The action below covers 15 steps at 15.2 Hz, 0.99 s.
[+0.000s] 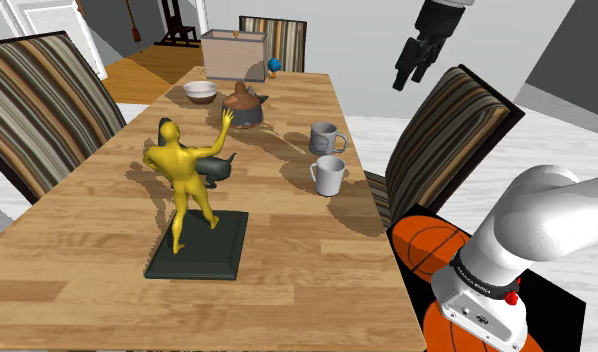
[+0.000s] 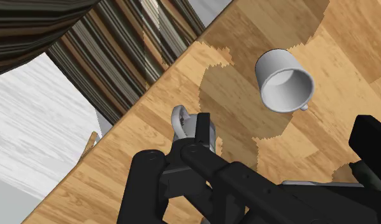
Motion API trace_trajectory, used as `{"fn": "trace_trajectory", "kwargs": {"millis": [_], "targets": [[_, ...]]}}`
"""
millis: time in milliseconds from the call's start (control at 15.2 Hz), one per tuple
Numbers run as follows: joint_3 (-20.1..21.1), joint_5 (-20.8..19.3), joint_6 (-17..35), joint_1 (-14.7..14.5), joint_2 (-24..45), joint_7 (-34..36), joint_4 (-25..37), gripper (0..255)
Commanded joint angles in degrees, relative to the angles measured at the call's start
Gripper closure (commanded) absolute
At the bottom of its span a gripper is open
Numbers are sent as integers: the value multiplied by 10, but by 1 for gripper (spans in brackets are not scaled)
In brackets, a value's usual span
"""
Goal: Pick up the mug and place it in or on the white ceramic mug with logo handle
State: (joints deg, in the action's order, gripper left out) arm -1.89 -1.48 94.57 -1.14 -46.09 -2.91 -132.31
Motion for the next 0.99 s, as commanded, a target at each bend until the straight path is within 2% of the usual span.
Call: {"fn": "trace_trajectory", "kwargs": {"millis": [0,462,924], "targets": [[0,0,0,0,0,0,0,0],[6,17,114,-6,77,19,-64,0],[12,37,229,-15,188,33,-97,0]]}}
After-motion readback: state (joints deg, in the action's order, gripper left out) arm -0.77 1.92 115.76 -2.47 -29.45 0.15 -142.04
